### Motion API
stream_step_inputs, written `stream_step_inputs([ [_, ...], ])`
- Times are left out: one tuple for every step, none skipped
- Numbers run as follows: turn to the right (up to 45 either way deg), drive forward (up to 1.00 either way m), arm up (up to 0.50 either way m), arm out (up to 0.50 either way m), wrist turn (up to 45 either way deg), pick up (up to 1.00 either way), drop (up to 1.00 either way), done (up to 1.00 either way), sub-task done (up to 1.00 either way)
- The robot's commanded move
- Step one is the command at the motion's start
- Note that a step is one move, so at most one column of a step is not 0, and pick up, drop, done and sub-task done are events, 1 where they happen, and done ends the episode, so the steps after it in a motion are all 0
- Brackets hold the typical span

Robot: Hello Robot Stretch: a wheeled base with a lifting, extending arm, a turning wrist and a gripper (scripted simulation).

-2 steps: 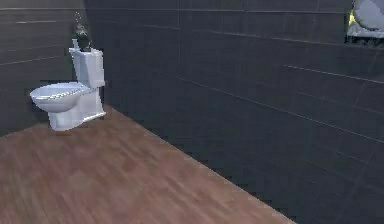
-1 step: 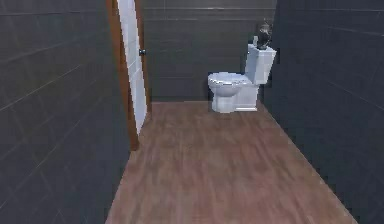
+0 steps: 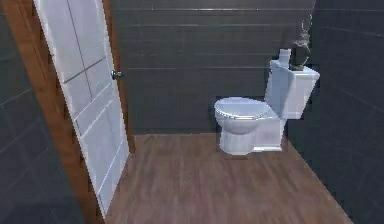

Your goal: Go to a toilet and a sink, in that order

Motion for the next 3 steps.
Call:
stream_step_inputs([
  [0.0, 1.00, 0.00, 0.00, 0.0, 0.00, 0.00, 0.00, 0.00],
  [-6.0, 0.00, 0.00, 0.00, 0.0, 0.00, 0.00, 0.00, 0.00],
  [0.0, 0.30, 0.00, 0.00, 0.0, 0.00, 0.00, 0.00, 0.00],
])
